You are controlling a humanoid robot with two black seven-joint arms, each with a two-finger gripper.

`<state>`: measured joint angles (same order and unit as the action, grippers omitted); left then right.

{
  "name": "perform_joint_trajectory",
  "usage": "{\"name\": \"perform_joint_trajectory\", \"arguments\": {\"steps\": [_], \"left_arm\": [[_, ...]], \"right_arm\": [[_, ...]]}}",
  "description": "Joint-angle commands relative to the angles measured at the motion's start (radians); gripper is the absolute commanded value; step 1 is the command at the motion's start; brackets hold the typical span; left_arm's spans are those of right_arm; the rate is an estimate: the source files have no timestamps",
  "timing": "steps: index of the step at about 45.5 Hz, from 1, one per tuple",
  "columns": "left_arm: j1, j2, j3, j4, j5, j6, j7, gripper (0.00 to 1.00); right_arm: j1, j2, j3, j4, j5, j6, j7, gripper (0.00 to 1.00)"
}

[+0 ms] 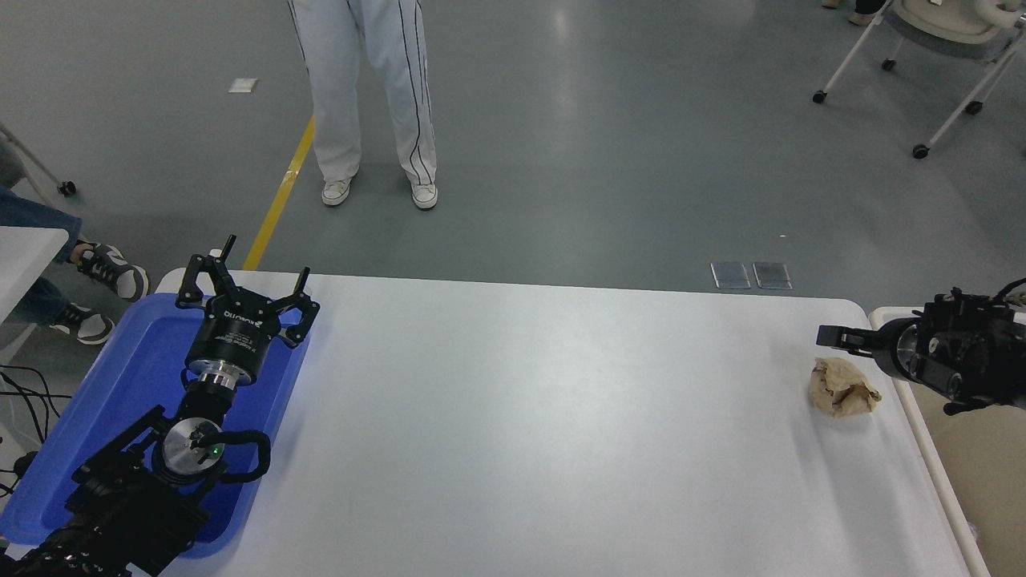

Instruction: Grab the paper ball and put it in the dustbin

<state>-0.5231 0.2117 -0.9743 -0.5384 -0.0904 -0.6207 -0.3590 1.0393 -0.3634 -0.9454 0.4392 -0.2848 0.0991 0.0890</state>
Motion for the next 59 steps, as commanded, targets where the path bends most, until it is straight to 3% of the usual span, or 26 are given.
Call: {"name": "perform_joint_trajectory", "arguments": {"steps": [1,59], "left_arm": [[0.002,0.000,0.000,0.000,0.000,0.001,-0.001,1.00],[0.000,0.000,0.000,0.000,0.000,-0.001,-0.001,1.00]], "right_arm": [[-0.056,0.021,0.019,-0.020,-0.001,-0.045,0.000,1.00],[-0.171,0.070,0.019,-0.112,0.001,-0.154,-0.002,0.98]]}}
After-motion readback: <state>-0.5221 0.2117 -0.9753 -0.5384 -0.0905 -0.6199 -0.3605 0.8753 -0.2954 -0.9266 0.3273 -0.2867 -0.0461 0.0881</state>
